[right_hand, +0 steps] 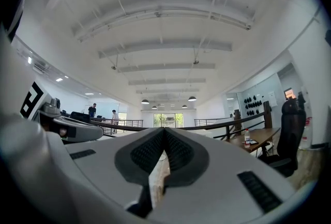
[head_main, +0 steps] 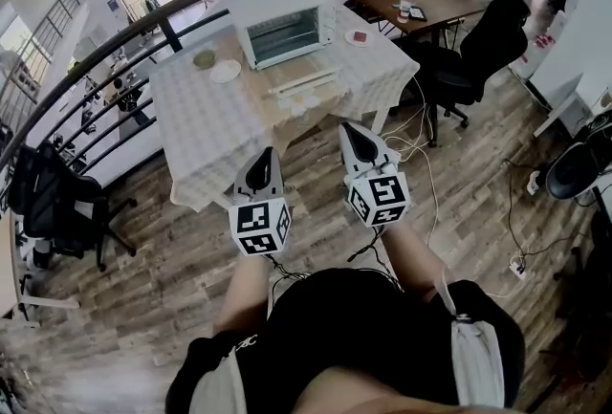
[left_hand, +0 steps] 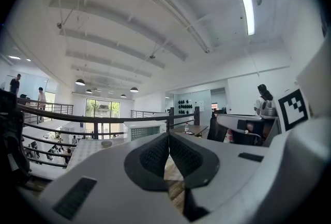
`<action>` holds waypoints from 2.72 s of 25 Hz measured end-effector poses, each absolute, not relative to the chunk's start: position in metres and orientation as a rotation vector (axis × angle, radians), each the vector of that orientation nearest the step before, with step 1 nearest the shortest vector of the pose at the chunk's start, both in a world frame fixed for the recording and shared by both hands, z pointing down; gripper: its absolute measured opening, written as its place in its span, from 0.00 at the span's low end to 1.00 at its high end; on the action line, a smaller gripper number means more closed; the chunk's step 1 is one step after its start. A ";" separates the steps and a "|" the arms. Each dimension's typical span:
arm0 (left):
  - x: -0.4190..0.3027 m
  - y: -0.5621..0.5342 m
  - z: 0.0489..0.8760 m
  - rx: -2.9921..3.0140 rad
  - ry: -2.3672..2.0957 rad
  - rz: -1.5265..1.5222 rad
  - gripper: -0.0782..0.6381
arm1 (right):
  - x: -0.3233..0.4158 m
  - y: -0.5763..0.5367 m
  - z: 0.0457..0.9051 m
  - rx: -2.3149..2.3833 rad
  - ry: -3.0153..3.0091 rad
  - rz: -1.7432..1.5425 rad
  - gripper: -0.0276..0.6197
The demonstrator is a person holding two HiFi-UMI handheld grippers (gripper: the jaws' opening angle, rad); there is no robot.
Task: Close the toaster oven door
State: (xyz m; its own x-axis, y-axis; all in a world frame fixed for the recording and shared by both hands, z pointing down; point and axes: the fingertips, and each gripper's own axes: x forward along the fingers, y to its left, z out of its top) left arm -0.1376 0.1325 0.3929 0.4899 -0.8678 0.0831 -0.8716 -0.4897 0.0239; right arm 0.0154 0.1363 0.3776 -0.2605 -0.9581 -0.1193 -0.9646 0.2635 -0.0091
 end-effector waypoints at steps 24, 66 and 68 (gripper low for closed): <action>-0.176 0.054 0.420 2.697 -1.496 0.139 0.13 | -0.014 0.068 0.398 -1.927 2.337 0.086 0.05; -0.035 -0.312 0.422 2.551 -1.700 0.209 0.13 | 0.116 -0.326 0.412 -1.676 2.542 0.004 0.05; -0.041 -0.317 0.419 2.552 -1.706 0.203 0.13 | 0.111 -0.331 0.410 -1.678 2.555 0.018 0.05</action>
State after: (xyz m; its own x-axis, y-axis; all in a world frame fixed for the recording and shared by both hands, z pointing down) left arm -0.0405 -0.3173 0.4190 0.3769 -0.9147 0.1455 -0.9233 -0.3836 -0.0196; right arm 0.1106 -0.3307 0.4105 -0.3949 -0.9155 -0.0770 -0.9165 0.3984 -0.0366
